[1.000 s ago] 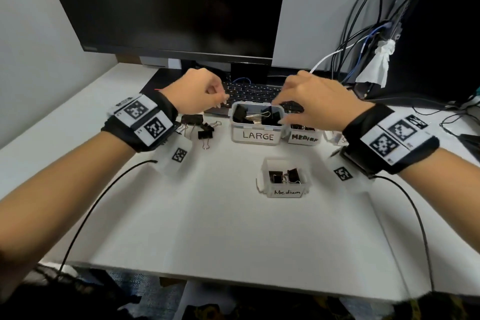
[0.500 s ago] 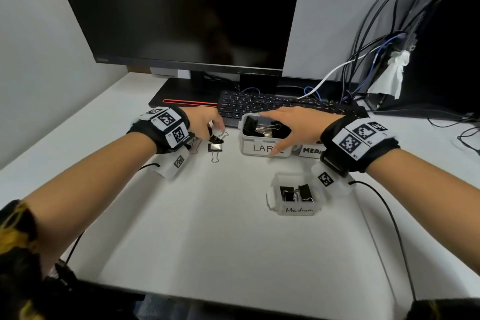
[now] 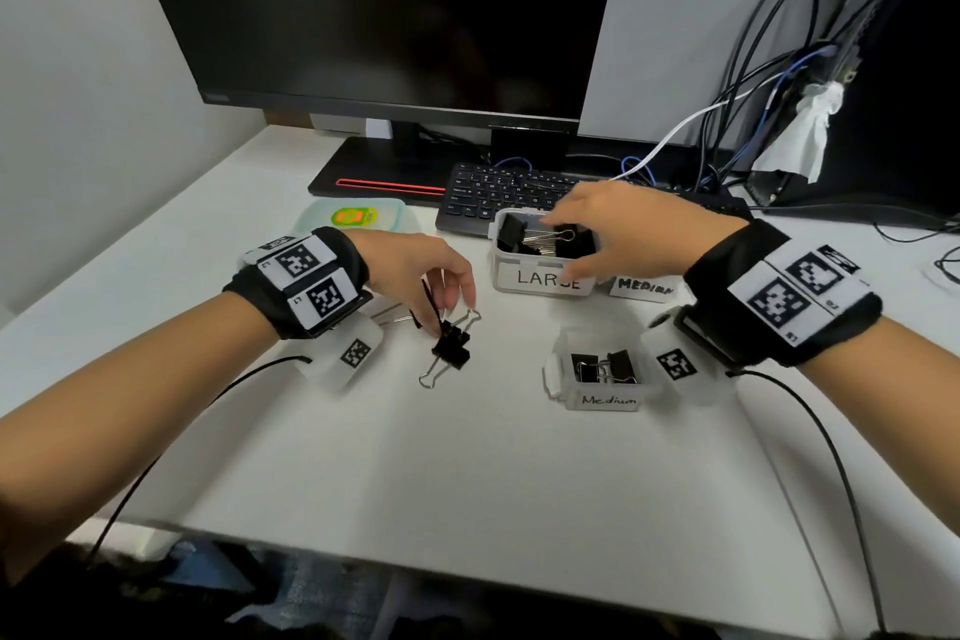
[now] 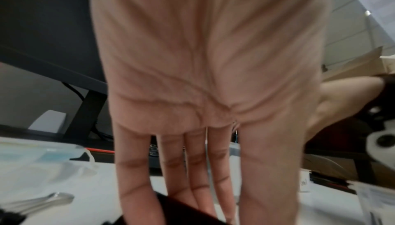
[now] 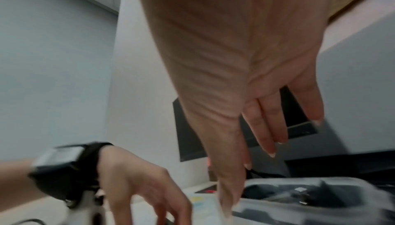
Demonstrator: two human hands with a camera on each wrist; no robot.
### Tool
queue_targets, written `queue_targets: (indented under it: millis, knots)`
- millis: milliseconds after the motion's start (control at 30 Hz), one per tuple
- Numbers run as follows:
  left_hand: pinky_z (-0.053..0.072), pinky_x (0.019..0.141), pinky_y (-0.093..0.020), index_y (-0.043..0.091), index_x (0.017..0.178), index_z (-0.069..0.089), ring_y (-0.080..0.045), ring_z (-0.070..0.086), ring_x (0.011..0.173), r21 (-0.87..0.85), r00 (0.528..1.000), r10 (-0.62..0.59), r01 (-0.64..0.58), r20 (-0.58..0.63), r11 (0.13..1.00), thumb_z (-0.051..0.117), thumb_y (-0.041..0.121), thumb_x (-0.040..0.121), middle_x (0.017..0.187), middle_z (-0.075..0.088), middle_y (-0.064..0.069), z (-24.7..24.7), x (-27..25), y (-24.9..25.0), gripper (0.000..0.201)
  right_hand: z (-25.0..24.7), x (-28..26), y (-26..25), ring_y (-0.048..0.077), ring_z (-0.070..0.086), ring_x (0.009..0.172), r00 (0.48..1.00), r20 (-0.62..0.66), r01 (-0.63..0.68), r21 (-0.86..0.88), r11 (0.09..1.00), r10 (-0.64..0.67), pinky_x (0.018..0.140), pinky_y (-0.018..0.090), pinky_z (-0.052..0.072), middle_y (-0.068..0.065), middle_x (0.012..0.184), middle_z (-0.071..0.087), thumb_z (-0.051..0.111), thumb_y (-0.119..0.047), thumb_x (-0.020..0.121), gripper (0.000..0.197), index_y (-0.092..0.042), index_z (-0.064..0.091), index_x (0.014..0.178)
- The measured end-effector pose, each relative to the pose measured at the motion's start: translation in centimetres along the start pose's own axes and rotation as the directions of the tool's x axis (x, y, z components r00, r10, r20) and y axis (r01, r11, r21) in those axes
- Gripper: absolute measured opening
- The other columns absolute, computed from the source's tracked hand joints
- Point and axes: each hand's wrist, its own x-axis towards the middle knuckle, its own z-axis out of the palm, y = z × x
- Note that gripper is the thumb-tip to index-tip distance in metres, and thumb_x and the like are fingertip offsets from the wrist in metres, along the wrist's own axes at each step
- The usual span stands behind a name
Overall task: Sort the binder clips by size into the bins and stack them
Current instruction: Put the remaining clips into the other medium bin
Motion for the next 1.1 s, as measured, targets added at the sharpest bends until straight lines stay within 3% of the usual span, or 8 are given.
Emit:
queue_targets:
  millis: [167,267,400,600,800,900,967,1100]
  knots:
    - [0.054,0.082,-0.036,0.020,0.094,0.071,-0.021,0.066,0.084,0.055,0.998,0.016,-0.012,-0.066,0.998,0.080,0.016,0.075,0.086,0.068,-0.001,0.6,-0.1,0.4,0.021,-1.3,-3.9,-6.0,0.013,0.048,0.116,0.971,-0.191,0.140,-0.024,0.990,-0.142,0.086,0.035,0.049,-0.009,0.120,0.056,0.059,-0.044,0.091,0.030,-0.035,0.063,0.120]
    - [0.054,0.080,-0.033,0.023,0.088,0.068,-0.020,0.067,0.084,0.098,0.996,0.035,-0.026,-0.088,0.995,0.079,0.012,0.075,0.079,0.066,0.006,0.6,-0.1,0.9,0.021,0.0,-5.1,-9.5,0.015,0.053,0.110,0.956,-0.153,0.256,0.035,0.966,-0.248,0.080,0.037,0.052,-0.010,0.112,0.056,0.059,-0.031,0.090,0.020,-0.032,0.067,0.108]
    - [0.055,0.079,-0.033,0.021,0.100,0.069,-0.020,0.067,0.083,0.089,0.998,0.054,-0.050,-0.044,0.995,0.077,0.006,0.075,0.085,0.068,0.002,0.5,-0.3,1.1,0.031,3.0,-4.5,-12.0,0.028,0.053,0.103,0.936,-0.079,0.339,-0.041,0.940,-0.342,0.068,0.042,0.052,0.004,0.116,0.049,0.054,-0.004,0.084,0.025,-0.012,0.062,0.107]
    - [0.056,0.081,-0.034,0.021,0.099,0.074,-0.019,0.068,0.079,0.086,0.995,0.068,-0.062,-0.067,0.994,0.076,0.005,0.077,0.084,0.068,-0.004,1.0,-0.1,1.1,0.027,4.9,-3.5,-13.2,0.028,0.052,0.105,0.932,-0.020,0.357,-0.121,0.926,-0.361,0.063,0.036,0.038,0.007,0.119,0.046,0.039,0.003,0.093,0.032,-0.008,0.053,0.120]
    - [0.055,0.076,-0.032,0.016,0.093,0.073,-0.016,0.067,0.073,0.089,0.995,0.030,-0.021,-0.096,0.996,0.082,0.017,0.073,0.077,0.071,-0.001,1.3,-0.3,1.4,0.022,5.6,-4.2,-13.0,0.030,0.060,0.076,0.929,-0.003,0.366,-0.142,0.920,-0.370,0.046,0.031,0.019,0.004,0.091,0.059,0.054,0.001,0.082,0.018,-0.013,0.055,0.092]
    - [0.056,0.076,-0.032,0.015,0.085,0.070,-0.010,0.064,0.067,0.148,0.993,0.024,-0.006,-0.117,0.989,0.082,0.017,0.073,0.074,0.071,0.002,1.4,-0.4,1.8,0.018,6.2,-4.9,-12.7,0.022,0.045,0.047,0.932,-0.050,0.350,-0.141,0.926,-0.360,0.044,0.025,0.000,-0.002,0.065,0.054,0.073,-0.011,0.065,0.025,-0.019,0.049,0.067]
    - [0.057,0.077,-0.033,0.016,0.080,0.068,-0.008,0.062,0.064,0.192,0.990,0.023,0.005,-0.142,0.981,0.082,0.016,0.072,0.070,0.068,0.005,1.4,-0.6,2.3,0.017,6.4,-5.4,-12.6,0.020,0.036,0.051,0.922,-0.089,0.368,-0.092,0.925,-0.376,0.041,0.024,0.006,-0.001,0.070,0.053,0.074,-0.013,0.063,0.029,-0.018,0.047,0.070]
    - [0.058,0.076,-0.033,0.013,0.083,0.071,-0.009,0.066,0.067,0.213,0.982,0.033,0.007,-0.185,0.977,0.083,0.015,0.070,0.072,0.071,0.003,1.2,-0.9,2.7,0.018,6.3,-6.8,-12.8,0.026,0.050,0.079,0.945,-0.108,0.305,-0.059,0.951,-0.309,0.039,0.030,0.025,0.010,0.103,0.051,0.075,-0.020,0.063,0.040,-0.012,0.051,0.094]
